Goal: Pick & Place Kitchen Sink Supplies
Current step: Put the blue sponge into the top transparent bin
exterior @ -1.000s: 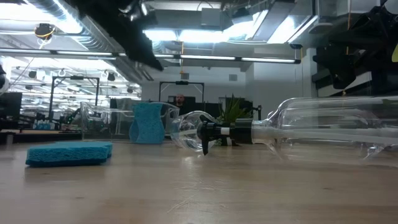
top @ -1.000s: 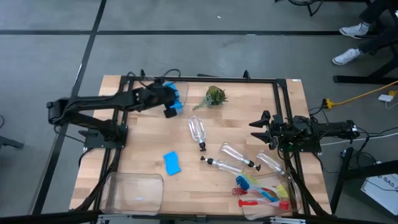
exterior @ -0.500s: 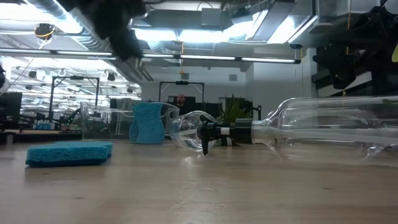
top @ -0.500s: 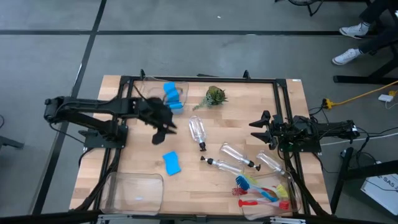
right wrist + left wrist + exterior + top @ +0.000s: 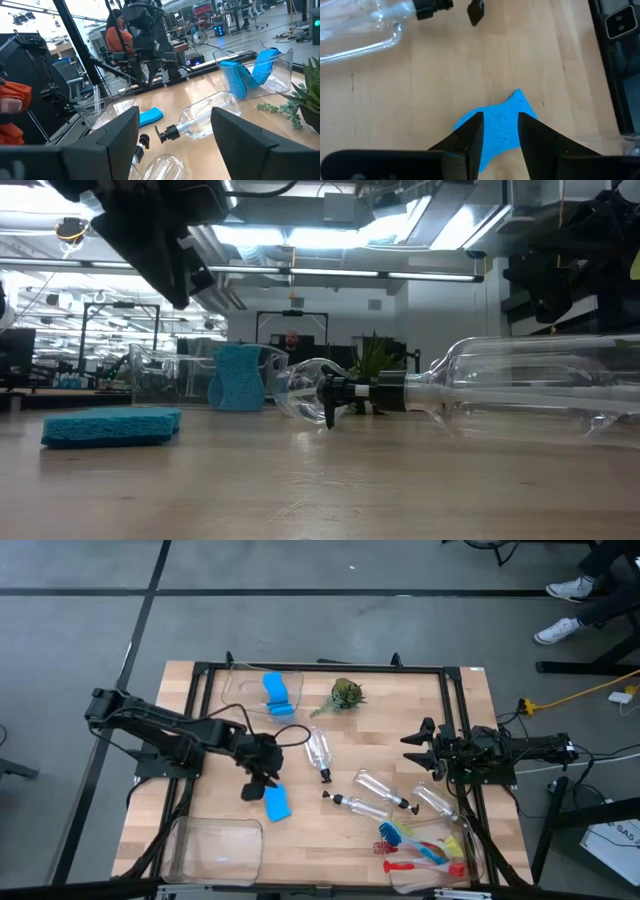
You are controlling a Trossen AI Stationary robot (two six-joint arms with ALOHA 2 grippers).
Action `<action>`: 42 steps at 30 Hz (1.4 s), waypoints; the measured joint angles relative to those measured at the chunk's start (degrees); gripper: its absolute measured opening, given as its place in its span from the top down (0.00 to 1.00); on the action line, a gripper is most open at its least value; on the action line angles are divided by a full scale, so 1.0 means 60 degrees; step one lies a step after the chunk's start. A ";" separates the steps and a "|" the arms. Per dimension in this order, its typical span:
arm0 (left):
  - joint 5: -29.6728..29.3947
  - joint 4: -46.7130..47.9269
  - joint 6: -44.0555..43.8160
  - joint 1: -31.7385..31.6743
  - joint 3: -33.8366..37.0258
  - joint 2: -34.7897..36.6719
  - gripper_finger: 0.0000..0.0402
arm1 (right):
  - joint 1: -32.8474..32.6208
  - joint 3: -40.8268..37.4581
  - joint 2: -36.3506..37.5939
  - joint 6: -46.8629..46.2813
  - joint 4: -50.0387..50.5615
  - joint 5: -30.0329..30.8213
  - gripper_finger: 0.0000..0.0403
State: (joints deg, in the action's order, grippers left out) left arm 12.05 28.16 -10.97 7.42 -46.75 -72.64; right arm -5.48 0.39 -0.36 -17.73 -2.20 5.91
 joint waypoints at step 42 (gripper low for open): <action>0.0199 -0.4586 -0.1025 0.0259 0.2843 -0.2235 0.79 | 0.0002 -0.0002 0.0000 -0.0002 0.0003 0.0000 0.39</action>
State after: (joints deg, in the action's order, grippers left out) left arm 13.24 0.64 -17.12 8.97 -29.69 -86.05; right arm -5.48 0.38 -0.36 -17.74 -2.17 5.91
